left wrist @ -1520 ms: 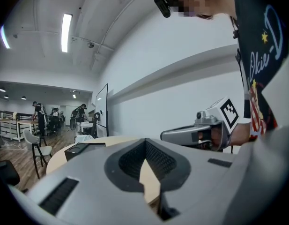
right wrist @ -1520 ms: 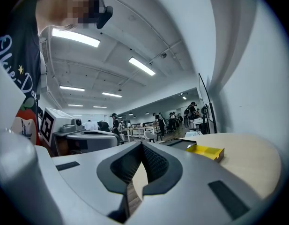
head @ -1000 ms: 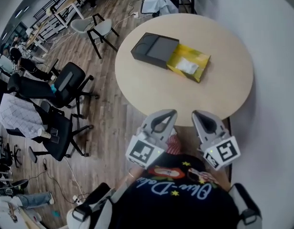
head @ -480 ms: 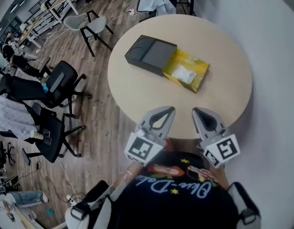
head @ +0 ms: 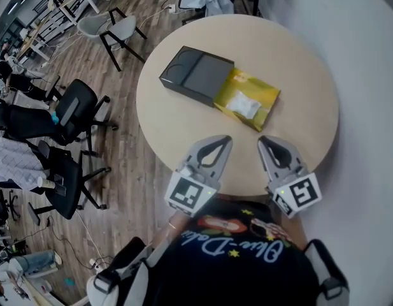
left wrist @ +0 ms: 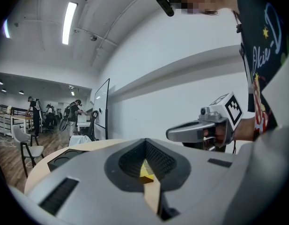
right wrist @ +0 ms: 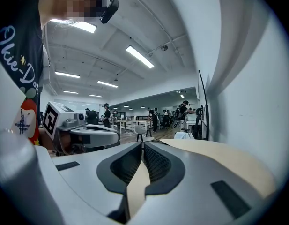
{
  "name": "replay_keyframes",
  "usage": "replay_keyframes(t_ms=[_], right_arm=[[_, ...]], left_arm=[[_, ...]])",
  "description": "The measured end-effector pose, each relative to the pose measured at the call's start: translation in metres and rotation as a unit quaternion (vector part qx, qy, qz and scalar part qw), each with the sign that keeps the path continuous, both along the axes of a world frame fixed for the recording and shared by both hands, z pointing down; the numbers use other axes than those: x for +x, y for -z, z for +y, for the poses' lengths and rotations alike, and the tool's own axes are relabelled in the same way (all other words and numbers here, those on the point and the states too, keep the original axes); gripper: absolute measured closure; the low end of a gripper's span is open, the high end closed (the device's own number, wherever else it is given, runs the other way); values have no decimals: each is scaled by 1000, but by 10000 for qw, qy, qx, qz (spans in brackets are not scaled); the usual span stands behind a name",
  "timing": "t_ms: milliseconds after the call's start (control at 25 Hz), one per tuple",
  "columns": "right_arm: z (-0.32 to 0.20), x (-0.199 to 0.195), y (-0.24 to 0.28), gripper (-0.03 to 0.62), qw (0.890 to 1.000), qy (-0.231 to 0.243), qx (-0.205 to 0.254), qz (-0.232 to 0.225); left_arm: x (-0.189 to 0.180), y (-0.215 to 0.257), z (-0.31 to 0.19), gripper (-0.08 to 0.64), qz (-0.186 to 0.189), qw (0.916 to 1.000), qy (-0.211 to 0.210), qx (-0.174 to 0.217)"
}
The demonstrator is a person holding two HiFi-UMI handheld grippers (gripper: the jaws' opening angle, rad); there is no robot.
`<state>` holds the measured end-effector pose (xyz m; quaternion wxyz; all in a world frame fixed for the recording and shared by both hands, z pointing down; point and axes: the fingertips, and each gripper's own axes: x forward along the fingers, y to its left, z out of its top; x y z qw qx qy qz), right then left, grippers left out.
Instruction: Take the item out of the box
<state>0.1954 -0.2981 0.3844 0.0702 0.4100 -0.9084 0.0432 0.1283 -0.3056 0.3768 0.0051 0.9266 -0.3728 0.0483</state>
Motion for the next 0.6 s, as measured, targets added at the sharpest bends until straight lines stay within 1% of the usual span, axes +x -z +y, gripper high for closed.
replay_keyframes(t_ms=[240, 440, 600], right_arm=[[-33, -4, -10, 597, 9992, 25, -70, 381], [-60, -5, -26, 597, 9967, -73, -266, 766], [-77, -8, -36, 595, 9935, -144, -420, 1044]], left_arm=[[-7, -2, -34, 574, 26, 10000, 28, -5], [-16, -8, -61, 574, -26, 10000, 10, -60], [-23, -14, -76, 574, 40, 9999, -19, -129]])
